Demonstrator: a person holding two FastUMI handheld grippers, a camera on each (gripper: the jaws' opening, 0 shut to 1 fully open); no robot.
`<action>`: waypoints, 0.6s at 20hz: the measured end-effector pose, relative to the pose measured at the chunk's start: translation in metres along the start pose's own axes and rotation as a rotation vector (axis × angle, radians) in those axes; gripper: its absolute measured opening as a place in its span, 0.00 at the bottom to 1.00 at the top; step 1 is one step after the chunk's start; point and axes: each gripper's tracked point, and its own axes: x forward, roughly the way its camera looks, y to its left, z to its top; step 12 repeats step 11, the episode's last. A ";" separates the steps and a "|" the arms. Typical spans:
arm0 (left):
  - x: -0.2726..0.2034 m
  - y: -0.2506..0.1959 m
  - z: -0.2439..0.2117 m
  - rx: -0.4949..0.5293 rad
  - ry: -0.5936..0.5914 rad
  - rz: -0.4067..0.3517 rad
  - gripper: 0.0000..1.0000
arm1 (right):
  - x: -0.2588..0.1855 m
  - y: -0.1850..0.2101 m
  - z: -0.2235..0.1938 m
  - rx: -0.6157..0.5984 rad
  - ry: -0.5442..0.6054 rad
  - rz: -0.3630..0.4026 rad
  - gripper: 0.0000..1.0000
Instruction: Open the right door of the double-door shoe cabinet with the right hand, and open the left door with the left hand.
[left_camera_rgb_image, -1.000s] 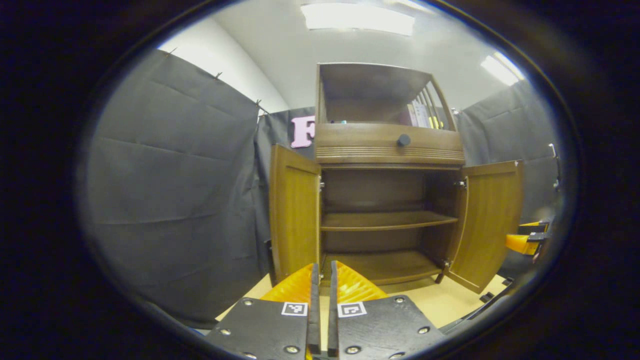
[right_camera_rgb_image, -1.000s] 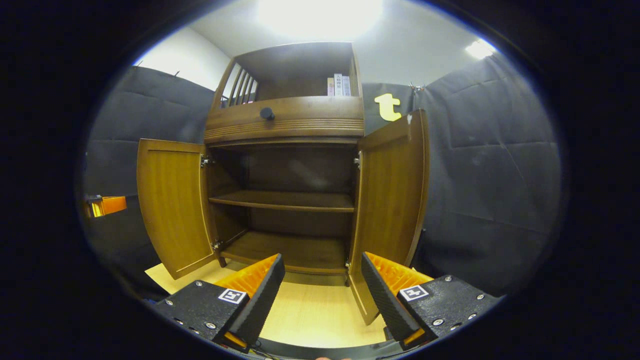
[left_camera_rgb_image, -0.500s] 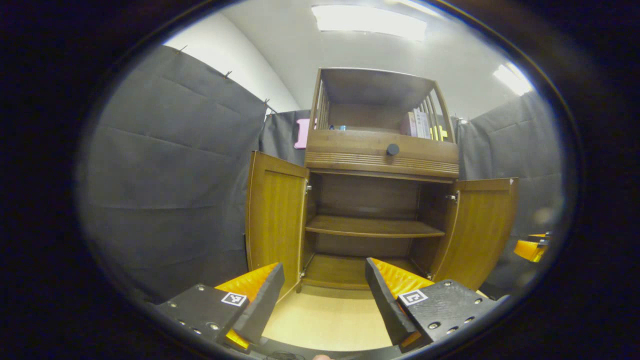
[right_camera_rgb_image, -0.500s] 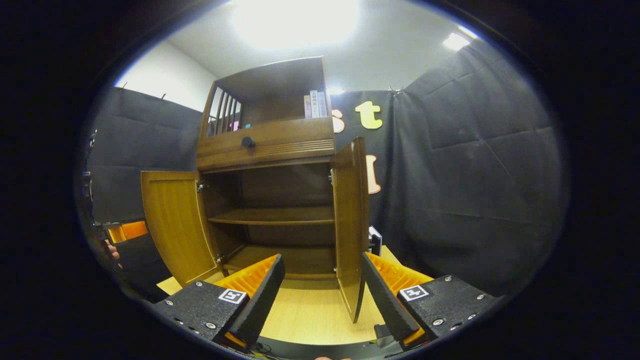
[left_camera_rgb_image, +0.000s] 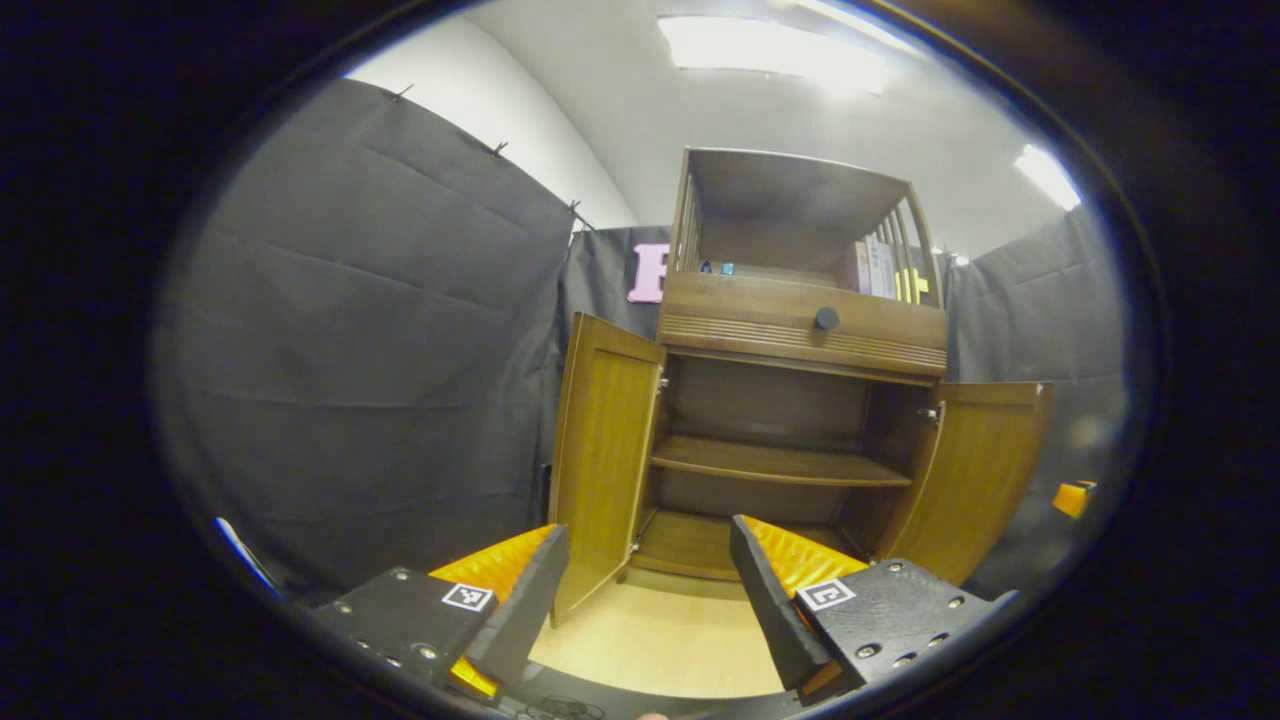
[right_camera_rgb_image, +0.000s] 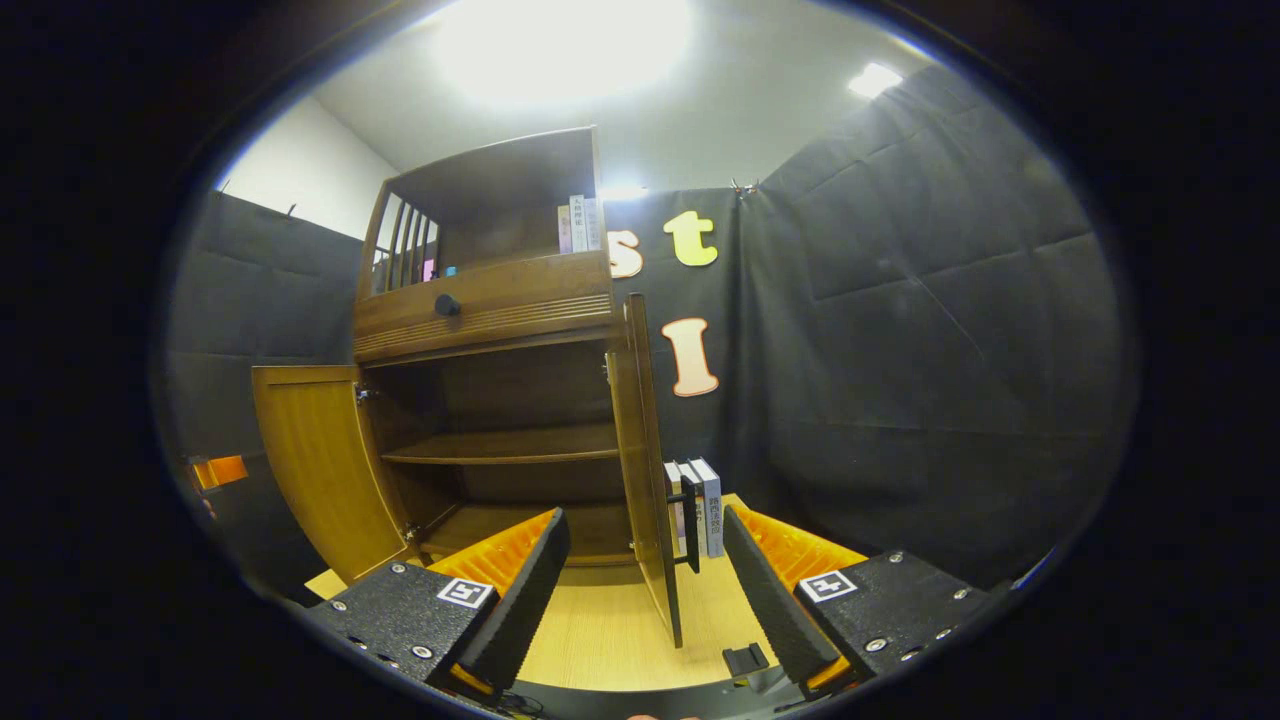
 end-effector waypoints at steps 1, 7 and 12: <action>0.003 0.001 0.001 0.025 -0.009 0.000 0.98 | 0.004 0.003 0.001 0.010 0.001 -0.004 0.95; 0.031 -0.025 0.001 0.033 -0.021 -0.097 0.98 | 0.030 0.040 0.017 0.005 -0.024 0.024 0.95; 0.047 -0.028 -0.001 0.016 -0.029 -0.130 0.98 | 0.044 0.061 0.017 -0.015 -0.032 0.039 0.91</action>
